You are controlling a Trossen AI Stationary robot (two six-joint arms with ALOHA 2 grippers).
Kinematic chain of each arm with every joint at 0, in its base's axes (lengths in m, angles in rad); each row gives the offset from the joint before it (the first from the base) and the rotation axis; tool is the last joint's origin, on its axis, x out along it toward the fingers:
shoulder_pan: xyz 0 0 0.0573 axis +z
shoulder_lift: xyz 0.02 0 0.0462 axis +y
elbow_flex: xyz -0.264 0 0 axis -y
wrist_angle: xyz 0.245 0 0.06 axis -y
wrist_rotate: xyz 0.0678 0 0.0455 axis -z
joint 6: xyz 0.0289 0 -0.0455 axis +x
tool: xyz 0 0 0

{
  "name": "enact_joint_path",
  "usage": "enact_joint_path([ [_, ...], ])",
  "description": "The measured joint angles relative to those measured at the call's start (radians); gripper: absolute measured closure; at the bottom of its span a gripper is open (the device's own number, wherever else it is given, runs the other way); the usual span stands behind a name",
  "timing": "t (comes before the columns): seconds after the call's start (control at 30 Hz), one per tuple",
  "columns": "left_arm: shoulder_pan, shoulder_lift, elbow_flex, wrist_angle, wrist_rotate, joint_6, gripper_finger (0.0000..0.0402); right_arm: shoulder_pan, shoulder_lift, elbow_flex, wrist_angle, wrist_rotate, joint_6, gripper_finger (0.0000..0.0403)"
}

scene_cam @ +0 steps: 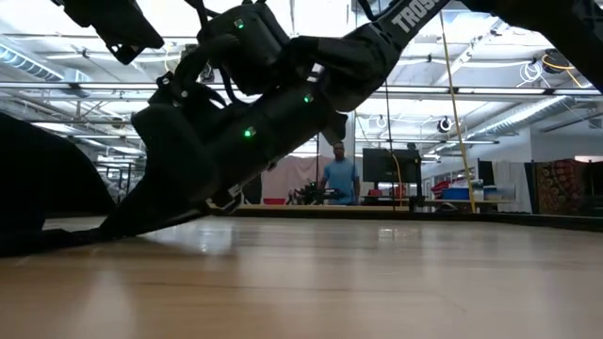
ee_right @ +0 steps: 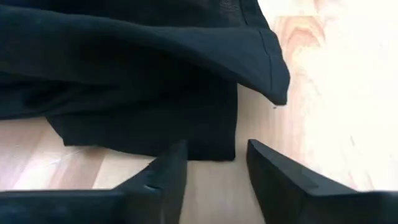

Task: Roll napkin
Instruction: Fold the black napkin

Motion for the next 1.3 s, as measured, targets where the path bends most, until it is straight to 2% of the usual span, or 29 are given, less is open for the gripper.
enact_joint_path([
  [0.17,-0.001,0.002,0.000,0.001,-0.030,0.012,0.0379,-0.002,-0.004,0.000,-0.016,0.017,-0.007,0.0374],
  [0.2,-0.001,0.002,0.000,0.002,-0.040,0.014,0.0379,-0.004,-0.007,-0.001,-0.022,0.016,-0.018,0.0387],
  [0.53,-0.002,0.049,0.000,0.002,-0.101,0.009,0.0379,-0.034,-0.166,-0.005,-0.346,0.028,-0.139,0.0401],
  [0.77,-0.002,0.184,0.000,0.089,-0.114,0.009,0.0379,-0.023,-0.319,-0.005,-0.545,0.208,-0.203,0.0402],
  [0.93,-0.002,0.258,0.000,0.163,-0.178,0.014,0.0379,-0.004,-0.460,-0.005,-0.664,0.356,-0.231,0.0403],
  [1.1,0.007,0.259,0.003,0.263,-0.215,0.081,0.0379,0.024,-0.607,-0.005,-0.709,0.502,-0.278,0.0403],
  [1.3,0.017,0.208,0.039,0.399,-0.277,0.245,0.0379,0.042,-0.763,-0.005,-0.682,0.573,-0.317,0.0403],
])
